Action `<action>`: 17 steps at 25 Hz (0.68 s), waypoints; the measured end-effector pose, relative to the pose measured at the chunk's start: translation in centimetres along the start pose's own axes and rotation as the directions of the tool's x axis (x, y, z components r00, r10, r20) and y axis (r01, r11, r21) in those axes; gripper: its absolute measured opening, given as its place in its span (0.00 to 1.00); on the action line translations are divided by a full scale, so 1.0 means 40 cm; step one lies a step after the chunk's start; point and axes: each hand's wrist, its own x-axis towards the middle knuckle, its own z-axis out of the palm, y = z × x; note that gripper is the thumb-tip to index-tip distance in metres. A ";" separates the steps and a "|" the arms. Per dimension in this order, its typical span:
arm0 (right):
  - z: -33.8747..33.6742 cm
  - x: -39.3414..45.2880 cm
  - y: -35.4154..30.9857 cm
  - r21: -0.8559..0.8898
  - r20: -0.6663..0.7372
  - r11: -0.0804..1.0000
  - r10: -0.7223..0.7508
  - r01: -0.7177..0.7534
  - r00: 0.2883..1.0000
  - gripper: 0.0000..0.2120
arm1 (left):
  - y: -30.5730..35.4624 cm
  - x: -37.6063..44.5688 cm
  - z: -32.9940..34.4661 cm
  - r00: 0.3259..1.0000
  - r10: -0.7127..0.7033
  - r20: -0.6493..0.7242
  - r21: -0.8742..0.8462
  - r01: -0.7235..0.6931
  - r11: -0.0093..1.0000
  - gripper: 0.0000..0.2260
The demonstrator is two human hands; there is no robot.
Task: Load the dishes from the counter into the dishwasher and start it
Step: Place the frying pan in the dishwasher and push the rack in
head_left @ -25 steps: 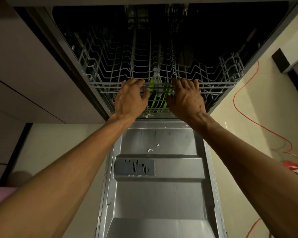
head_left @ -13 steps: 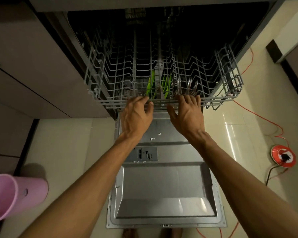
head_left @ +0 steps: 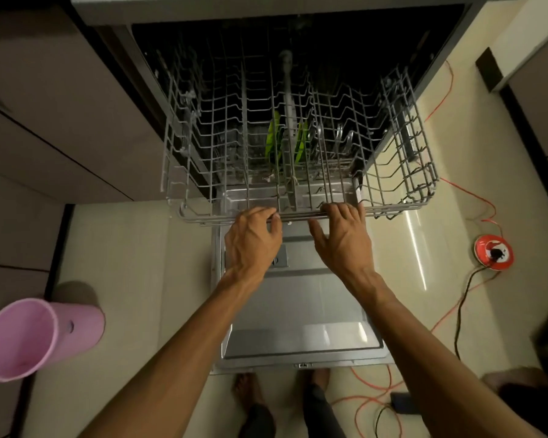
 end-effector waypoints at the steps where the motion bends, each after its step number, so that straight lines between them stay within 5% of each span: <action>1: -0.002 -0.020 -0.001 0.006 0.006 1.000 0.008 -0.008 1.000 0.15 | 0.000 -0.018 -0.005 1.000 -0.007 0.016 0.001 0.007 1.000 0.12; 17: -0.075 -0.344 -0.046 -0.018 0.206 0.992 0.123 -0.122 0.971 0.17 | -0.006 -0.307 -0.084 0.967 -0.108 0.232 -0.011 0.114 0.993 0.09</action>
